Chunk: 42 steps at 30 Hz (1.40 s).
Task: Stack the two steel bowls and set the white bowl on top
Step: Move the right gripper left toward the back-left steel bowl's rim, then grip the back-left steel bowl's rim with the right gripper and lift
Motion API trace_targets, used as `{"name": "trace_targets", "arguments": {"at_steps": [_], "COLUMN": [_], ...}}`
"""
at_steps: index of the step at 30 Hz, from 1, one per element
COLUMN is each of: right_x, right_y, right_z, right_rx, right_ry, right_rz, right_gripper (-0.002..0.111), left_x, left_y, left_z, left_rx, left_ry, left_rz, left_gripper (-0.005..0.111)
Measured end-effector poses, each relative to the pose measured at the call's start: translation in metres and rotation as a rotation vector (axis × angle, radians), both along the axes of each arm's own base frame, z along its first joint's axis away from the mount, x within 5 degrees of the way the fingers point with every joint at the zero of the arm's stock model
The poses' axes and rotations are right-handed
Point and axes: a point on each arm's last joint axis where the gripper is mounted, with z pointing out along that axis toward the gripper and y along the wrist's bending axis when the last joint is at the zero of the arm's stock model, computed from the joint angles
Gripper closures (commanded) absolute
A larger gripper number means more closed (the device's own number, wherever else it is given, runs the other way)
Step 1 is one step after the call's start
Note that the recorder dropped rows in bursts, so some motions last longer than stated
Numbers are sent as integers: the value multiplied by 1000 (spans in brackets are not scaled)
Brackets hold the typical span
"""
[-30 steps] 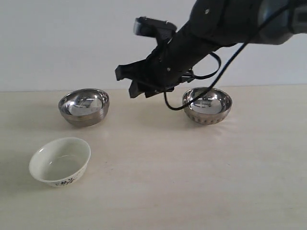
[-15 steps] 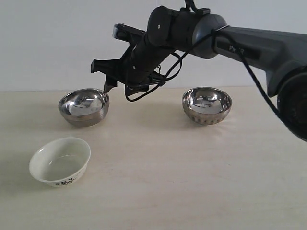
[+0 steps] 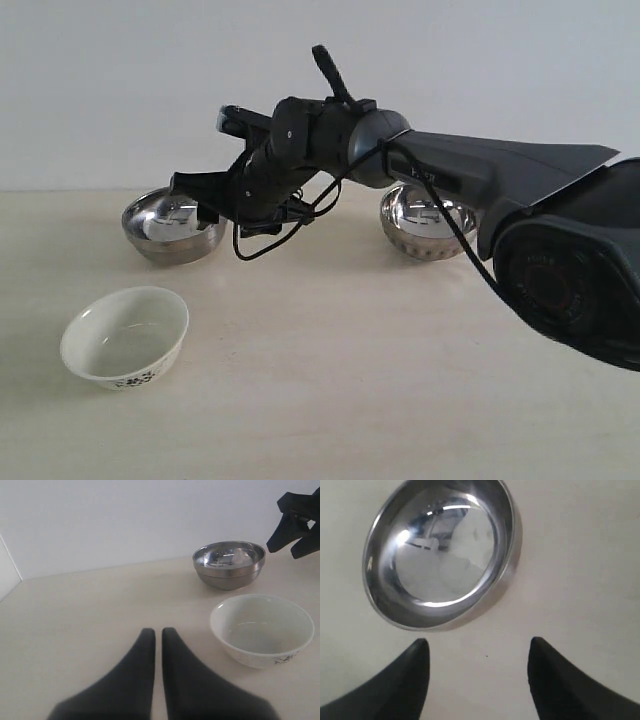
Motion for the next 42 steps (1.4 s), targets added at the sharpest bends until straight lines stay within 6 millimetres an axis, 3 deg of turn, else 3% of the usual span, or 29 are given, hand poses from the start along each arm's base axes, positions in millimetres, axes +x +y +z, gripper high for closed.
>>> {"name": "trace_targets", "arguments": {"at_steps": [19, 30, 42], "right_x": [-24, -15, -5], "right_y": [39, 49, 35], "right_z": [12, -10, -20], "right_rx": [104, 145, -39], "right_ry": [-53, -25, -46], "right_rz": [7, -36, -149], "right_gripper": [56, 56, 60], "left_x": [0, 0, 0], "left_y": [0, 0, 0], "left_z": [0, 0, 0], "left_rx": [0, 0, 0], "left_ry": [0, 0, 0], "left_rz": [0, 0, 0], "left_gripper": [103, 103, 103]}}
